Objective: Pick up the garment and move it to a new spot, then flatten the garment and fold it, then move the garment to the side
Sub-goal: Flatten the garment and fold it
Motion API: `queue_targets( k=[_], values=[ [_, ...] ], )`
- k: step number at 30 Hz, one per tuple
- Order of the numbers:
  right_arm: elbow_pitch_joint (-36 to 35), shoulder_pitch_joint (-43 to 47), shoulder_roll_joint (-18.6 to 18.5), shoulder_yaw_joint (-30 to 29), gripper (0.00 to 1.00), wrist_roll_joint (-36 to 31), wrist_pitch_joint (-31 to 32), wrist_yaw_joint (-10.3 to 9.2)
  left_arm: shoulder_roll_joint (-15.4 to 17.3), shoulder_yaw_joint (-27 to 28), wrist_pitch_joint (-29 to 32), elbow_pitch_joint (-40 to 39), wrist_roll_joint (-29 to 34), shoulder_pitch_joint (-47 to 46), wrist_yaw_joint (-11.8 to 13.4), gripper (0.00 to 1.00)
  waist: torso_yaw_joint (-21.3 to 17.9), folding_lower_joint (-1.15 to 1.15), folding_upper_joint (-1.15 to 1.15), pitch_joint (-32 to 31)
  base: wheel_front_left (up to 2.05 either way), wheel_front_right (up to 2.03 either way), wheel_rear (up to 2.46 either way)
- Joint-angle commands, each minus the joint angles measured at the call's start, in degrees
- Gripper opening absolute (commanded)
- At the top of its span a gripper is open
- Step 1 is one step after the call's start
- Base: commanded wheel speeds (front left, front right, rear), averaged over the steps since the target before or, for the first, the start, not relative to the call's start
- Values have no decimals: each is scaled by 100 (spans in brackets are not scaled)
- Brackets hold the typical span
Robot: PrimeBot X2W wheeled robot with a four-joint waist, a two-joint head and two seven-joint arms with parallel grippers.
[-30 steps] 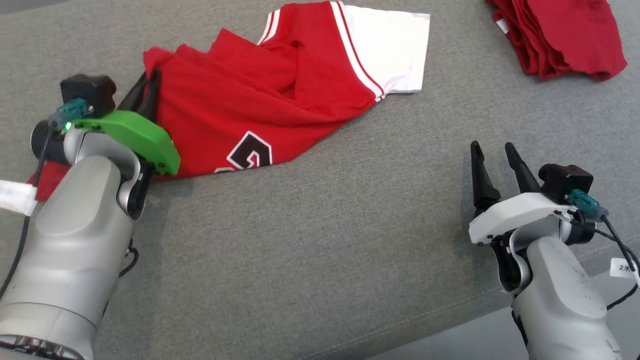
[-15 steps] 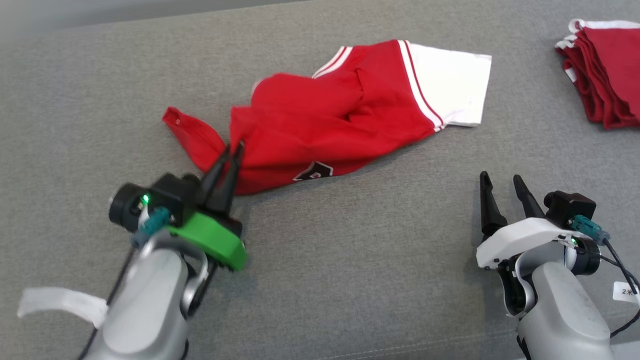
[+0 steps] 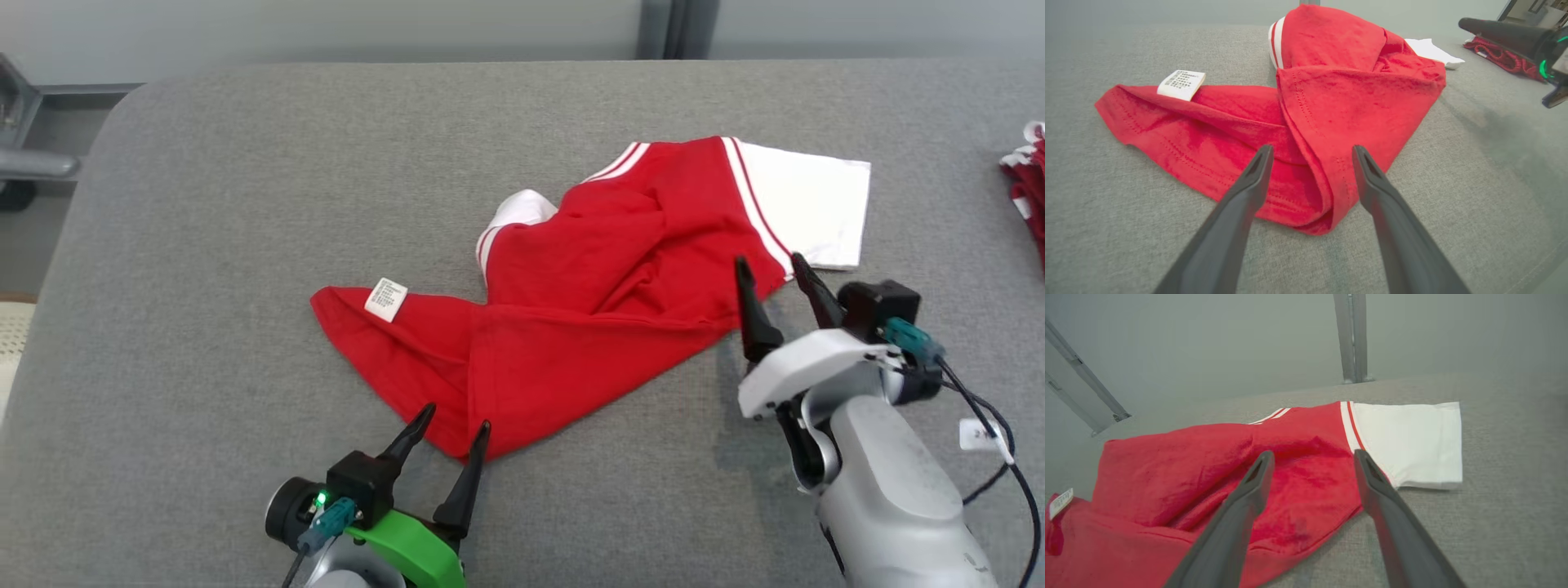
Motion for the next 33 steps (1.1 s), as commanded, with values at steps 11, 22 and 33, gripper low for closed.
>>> queue_targets(
  k=[11, 22, 33],
  values=[
    [606, -1543, -371, 2083, 100, 305, 597, -3, -391, -40, -17, -207, -18, -428, -10, 100, 1336, 0, 0, 393, 0, 0, 0],
    [1272, -2356, -1012, 3763, 72, 925, 1761, -3, -479, -136, -17, -212, -253, -419, -10, 100, 1814, 0, 0, 645, 0, 0, 0],
    [1982, -3871, -1779, 3431, 0, 571, 1108, -5, -483, -510, -17, -479, -595, -717, -10, 100, 2327, 0, 0, 992, 0, 0, 0]
  ],
)
